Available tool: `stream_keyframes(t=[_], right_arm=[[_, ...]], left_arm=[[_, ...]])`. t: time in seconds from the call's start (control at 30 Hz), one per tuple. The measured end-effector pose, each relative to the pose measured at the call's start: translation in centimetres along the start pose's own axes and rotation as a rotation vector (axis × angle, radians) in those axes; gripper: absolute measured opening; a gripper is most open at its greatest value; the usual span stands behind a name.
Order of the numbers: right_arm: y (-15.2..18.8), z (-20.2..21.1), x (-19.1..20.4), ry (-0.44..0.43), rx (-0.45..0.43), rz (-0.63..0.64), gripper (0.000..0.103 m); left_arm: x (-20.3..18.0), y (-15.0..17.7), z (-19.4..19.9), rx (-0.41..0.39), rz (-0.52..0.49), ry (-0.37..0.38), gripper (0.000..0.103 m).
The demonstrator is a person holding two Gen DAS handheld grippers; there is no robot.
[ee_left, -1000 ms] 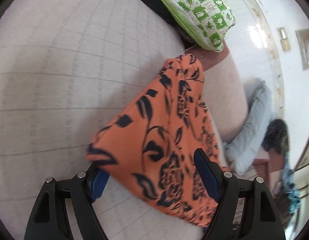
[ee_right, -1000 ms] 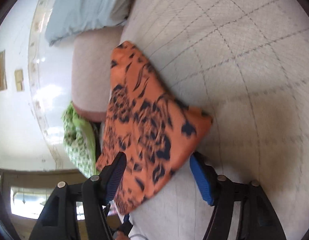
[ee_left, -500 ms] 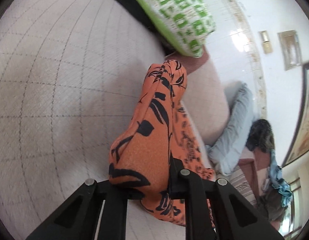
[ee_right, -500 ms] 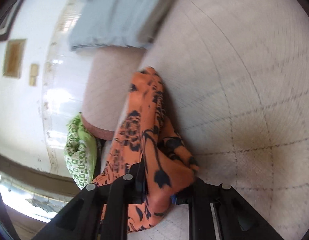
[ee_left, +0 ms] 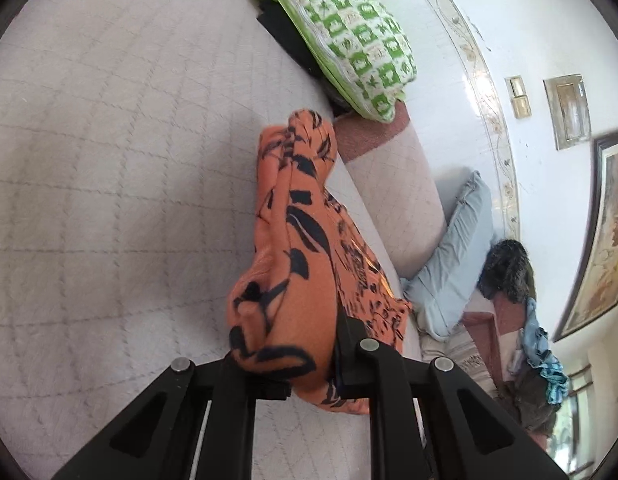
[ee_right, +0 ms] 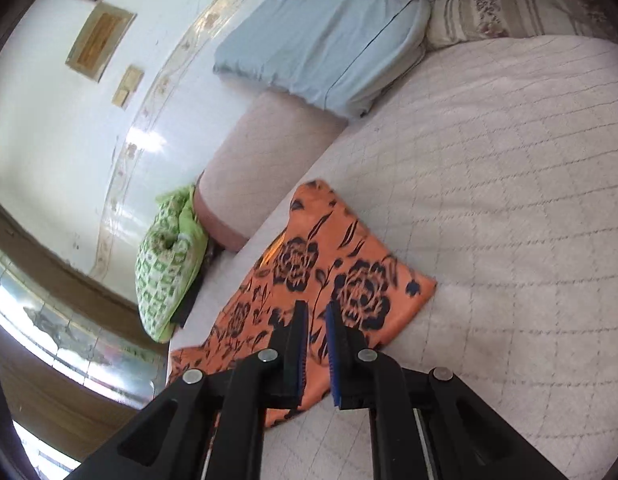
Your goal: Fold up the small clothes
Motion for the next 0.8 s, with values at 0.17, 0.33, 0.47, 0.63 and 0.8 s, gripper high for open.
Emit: stream_keyframes(t=[0.17, 0.33, 0.47, 0.63, 0.8], right_arm=[[1.9, -5.8, 2.6, -0.094, 0.155, -0.006, 0.012], [4.9, -12.1, 6.5, -0.149, 0.305, 0.037, 0.012], [6.0, -14.9, 9.0, -0.169, 0.307, 0.098, 0.012], [8.8, -19.1, 5.4, -0.096, 0.430, 0.041, 0.001], [8.9, -19.1, 4.0, -0.153, 0.504, -0.080, 0.000]], left_arm=[[1.9, -0.2, -2.7, 0.000, 0.040, -0.084, 0.036], [3.0, -0.6, -4.8, -0.020, 0.126, -0.089, 0.068], [3.1, -0.5, -5.1, -0.021, 0.073, -0.131, 0.022], [0.2, -0.9, -4.3, -0.042, -0.055, -0.163, 0.019], [-8.7, -1.4, -4.7, -0.050, -0.229, -0.111, 0.019]])
Point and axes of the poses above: each gripper's, at about its wrist camera, not at the fingertips, and z roughly against the way its jaws point, x to its left, y to its underside, the point moved 7 cm from there along -z, roughly the way its jaws point, and after that the axes turned 2 degrees about z, right-handed, at the moved point
